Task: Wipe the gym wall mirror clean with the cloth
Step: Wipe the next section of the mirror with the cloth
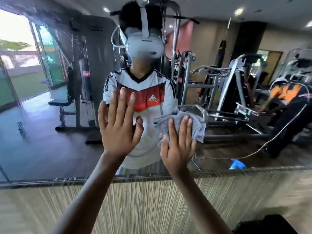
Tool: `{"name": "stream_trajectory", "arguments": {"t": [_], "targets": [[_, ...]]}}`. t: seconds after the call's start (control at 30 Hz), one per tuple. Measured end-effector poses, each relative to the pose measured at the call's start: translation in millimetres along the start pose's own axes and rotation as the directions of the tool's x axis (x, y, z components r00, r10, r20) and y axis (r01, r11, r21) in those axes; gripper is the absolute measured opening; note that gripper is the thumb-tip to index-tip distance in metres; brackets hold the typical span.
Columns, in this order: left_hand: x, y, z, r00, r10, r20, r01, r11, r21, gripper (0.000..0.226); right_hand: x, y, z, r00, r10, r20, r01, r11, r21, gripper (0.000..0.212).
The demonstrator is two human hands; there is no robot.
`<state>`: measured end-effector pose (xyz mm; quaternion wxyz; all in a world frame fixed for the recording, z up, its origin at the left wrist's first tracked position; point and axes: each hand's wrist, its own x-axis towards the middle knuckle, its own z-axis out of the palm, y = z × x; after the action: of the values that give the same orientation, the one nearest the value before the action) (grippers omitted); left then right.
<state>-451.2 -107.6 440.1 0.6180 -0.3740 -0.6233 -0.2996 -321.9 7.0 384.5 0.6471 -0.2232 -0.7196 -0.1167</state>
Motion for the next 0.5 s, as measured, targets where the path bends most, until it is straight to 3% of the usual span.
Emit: {"name": "stream_trajectory", "arguments": {"t": [0.13, 0.2, 0.3, 0.37, 0.43, 0.5], "targets": [[-0.9, -2.5, -0.6, 1.0, 0.01, 0.0, -0.01, 1.0, -0.008, 0.062, -45.9, 42.6, -11.2, 0.92, -0.331, 0.208, 0.35, 0.935, -0.057, 0.052], [-1.3, -1.0, -0.6, 1.0, 0.003, -0.009, -0.003, 1.0, -0.016, 0.064, -55.2, 76.8, -21.7, 0.896, -0.385, 0.22, 0.412, 0.906, -0.096, 0.052], [0.4, 2.2, 0.2, 1.0, -0.002, -0.02, 0.002, 1.0, 0.001, 0.065, -18.9, 82.8, -25.4, 0.991, -0.109, 0.073, 0.118, 0.984, -0.133, 0.053], [1.2, 3.4, -1.2, 1.0, -0.008, -0.017, 0.008, 1.0, -0.005, 0.065, 23.8, 53.4, -22.9, 0.992, 0.121, -0.029, -0.123, 0.988, -0.098, 0.052], [1.3, 2.8, -2.2, 1.0, -0.009, -0.014, 0.009, 1.0, -0.015, 0.066, 49.1, 22.8, -18.6, 0.99, 0.137, -0.024, -0.138, 0.988, -0.066, 0.052], [2.3, 2.1, -3.5, 1.0, -0.008, -0.008, 0.008, 1.0, -0.023, 0.065, 49.7, 6.9, -13.1, 1.0, 0.01, 0.025, -0.008, 0.997, -0.075, 0.053]]}}
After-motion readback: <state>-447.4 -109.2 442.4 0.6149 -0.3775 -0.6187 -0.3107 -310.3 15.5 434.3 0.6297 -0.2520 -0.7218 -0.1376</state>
